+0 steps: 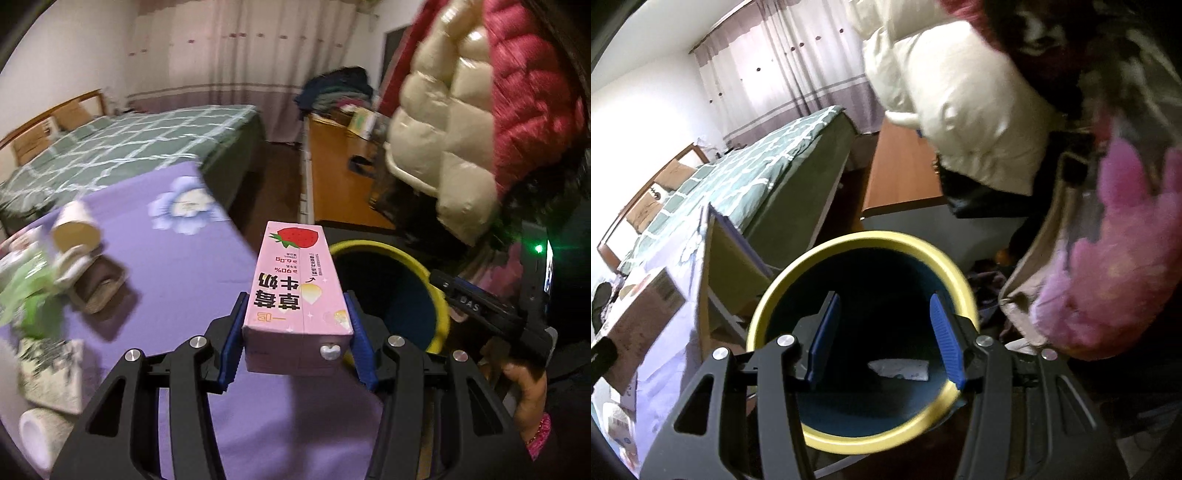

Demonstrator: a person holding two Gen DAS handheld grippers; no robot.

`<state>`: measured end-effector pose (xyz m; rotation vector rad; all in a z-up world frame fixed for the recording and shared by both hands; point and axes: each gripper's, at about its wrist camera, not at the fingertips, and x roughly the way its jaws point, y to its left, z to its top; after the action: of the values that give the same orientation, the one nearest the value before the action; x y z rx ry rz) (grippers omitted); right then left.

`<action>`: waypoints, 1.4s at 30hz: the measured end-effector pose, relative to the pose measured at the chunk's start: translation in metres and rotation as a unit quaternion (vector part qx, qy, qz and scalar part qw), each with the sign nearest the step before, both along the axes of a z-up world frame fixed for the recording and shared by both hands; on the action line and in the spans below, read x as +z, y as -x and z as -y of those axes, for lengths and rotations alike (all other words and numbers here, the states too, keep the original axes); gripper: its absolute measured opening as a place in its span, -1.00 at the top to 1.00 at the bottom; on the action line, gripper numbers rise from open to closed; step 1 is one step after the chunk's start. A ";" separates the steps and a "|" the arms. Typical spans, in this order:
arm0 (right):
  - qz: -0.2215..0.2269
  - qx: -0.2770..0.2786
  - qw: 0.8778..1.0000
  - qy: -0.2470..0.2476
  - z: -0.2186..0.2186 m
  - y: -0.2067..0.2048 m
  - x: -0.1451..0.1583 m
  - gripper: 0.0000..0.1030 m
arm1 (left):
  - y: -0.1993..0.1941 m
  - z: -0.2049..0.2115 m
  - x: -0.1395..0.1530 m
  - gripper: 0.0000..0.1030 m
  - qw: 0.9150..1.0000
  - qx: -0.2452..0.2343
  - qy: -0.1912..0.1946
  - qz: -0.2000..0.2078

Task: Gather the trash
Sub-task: 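Move the carton over the yellow bin and open the left gripper, then grasp the white bubble wrap with the right gripper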

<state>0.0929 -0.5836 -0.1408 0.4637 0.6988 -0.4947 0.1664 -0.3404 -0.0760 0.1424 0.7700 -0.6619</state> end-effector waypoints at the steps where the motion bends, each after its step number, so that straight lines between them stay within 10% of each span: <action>1: -0.001 -0.004 1.000 0.002 0.002 0.003 0.000 0.05 | 0.001 0.010 -0.003 0.02 1.000 -0.010 -0.003 -0.005; 13: -0.011 -0.032 0.999 0.006 0.023 0.030 -0.002 0.03 | -0.006 0.103 -0.045 -0.01 0.996 -0.064 -0.040 -0.048; 16: -0.011 -0.032 0.999 0.002 0.022 0.033 -0.004 -0.02 | -0.010 0.107 -0.045 -0.54 0.997 -0.050 -0.036 -0.041; 20: -0.012 -0.023 1.000 -0.001 0.017 0.029 -0.007 -0.02 | -0.008 0.088 -0.031 -0.54 0.998 -0.043 -0.023 -0.033; 32: -0.013 0.071 0.997 0.008 -0.057 -0.012 -0.001 -0.02 | 0.008 -0.064 0.038 -0.64 0.997 0.062 0.001 0.037; 42: -0.009 0.196 0.980 0.028 -0.175 -0.052 0.016 -0.02 | 0.010 -0.243 0.053 -0.68 0.970 0.234 0.014 0.067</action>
<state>0.1452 -0.4083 -0.1250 0.2588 0.7690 -0.1473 0.1560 -0.0974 -0.0229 -0.0220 0.6321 -0.2103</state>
